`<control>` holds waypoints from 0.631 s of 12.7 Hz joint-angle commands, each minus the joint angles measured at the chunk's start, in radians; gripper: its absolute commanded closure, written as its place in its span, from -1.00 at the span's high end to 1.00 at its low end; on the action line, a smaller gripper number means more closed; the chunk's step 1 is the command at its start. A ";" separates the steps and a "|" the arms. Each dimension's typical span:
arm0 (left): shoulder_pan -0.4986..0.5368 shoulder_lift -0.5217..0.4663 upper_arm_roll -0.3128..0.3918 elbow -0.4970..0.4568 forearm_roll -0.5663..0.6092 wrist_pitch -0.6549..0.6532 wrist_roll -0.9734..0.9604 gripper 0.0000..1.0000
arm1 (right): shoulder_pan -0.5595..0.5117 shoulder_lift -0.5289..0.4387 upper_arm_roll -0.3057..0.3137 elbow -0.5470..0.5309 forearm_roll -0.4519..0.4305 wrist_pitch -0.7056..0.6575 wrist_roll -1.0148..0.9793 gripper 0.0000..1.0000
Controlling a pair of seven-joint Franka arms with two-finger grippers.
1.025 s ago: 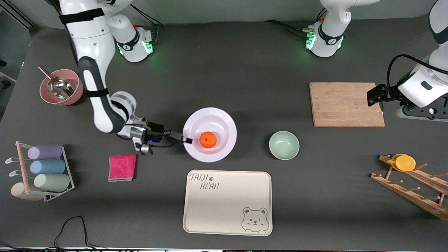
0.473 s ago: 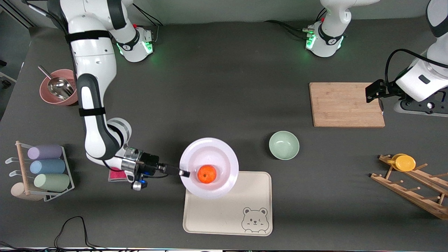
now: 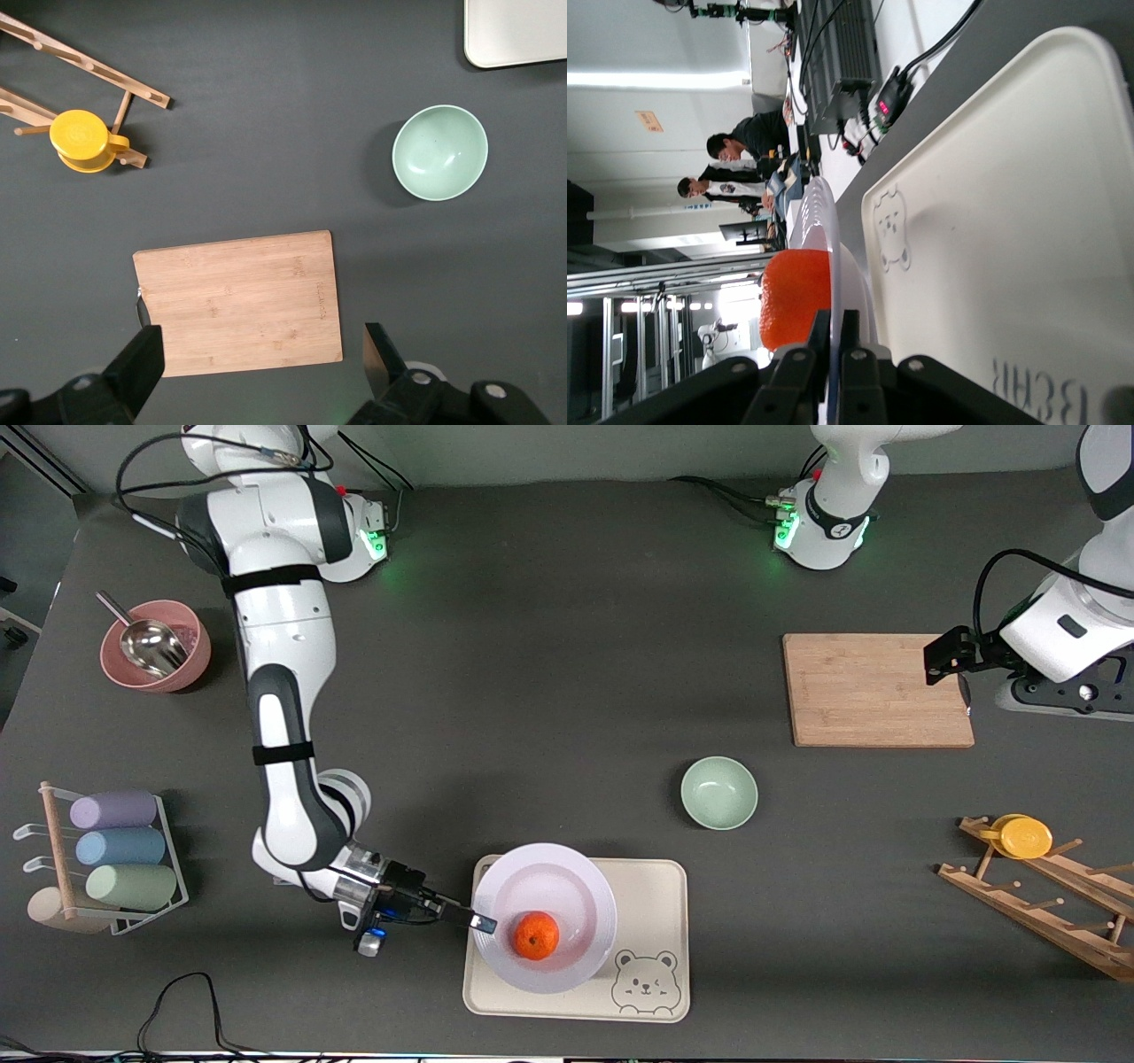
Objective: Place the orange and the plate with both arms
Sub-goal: 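Carry the plate with the orange onto the bear-printed tray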
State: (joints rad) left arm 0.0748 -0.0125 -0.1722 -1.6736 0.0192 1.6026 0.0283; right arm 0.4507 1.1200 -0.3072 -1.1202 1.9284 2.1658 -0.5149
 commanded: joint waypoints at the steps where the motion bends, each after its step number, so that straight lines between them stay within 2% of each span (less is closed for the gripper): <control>1: -0.007 -0.033 0.005 -0.034 -0.009 0.014 0.001 1.00 | -0.018 0.133 0.074 0.204 0.027 0.113 0.001 -1.00; 3: -0.007 -0.033 0.005 -0.035 -0.009 0.014 0.001 1.00 | -0.018 0.164 0.106 0.209 0.029 0.182 -0.104 -1.00; 8: -0.012 -0.032 0.005 -0.037 -0.009 0.011 -0.002 1.00 | -0.020 0.190 0.112 0.207 0.029 0.189 -0.194 -1.00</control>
State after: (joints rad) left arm 0.0739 -0.0127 -0.1727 -1.6781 0.0190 1.6026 0.0283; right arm 0.4461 1.2774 -0.2110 -0.9619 1.9408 2.3500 -0.6614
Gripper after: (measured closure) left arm 0.000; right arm 0.925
